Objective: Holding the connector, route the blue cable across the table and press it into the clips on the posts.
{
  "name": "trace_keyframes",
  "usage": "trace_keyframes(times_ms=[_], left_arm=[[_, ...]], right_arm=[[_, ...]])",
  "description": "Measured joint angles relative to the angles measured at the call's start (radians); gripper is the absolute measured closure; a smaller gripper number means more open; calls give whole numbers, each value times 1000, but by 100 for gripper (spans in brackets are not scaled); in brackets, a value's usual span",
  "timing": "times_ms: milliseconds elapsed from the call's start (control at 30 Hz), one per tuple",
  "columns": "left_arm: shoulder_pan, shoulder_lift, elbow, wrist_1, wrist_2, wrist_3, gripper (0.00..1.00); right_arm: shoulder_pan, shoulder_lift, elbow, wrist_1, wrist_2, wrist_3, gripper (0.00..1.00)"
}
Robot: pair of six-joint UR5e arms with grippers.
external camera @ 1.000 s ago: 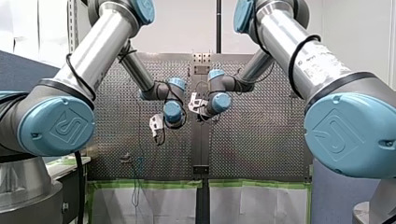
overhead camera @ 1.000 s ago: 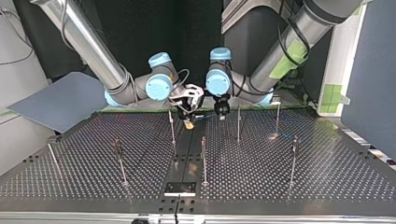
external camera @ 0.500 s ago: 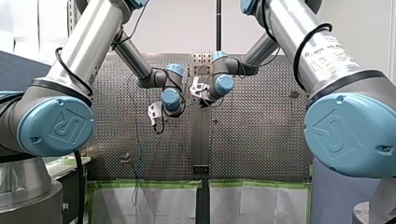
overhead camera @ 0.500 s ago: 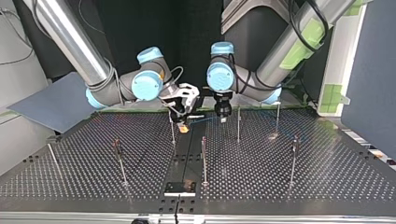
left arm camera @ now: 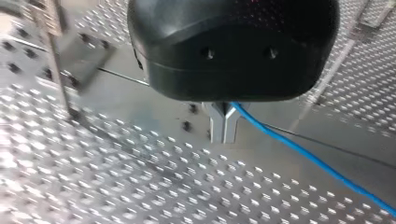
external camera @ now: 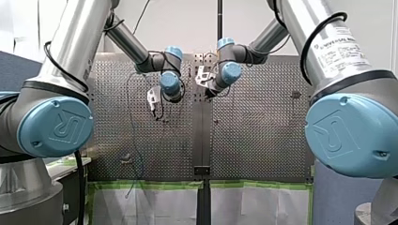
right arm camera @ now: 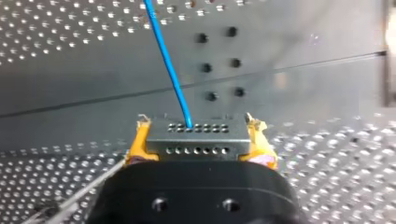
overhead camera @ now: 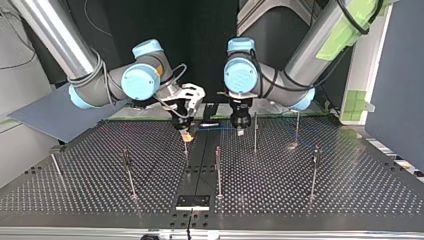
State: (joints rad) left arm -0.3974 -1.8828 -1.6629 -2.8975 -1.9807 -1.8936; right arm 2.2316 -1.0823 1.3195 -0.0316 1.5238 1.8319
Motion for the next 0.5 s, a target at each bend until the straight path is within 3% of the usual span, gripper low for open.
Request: trace_keyframes(times_ms=[500], left_arm=[[-4,125,26,-37,42,25,100]], right_arm=[[-11,-121,-2,31,-2,-1,100]])
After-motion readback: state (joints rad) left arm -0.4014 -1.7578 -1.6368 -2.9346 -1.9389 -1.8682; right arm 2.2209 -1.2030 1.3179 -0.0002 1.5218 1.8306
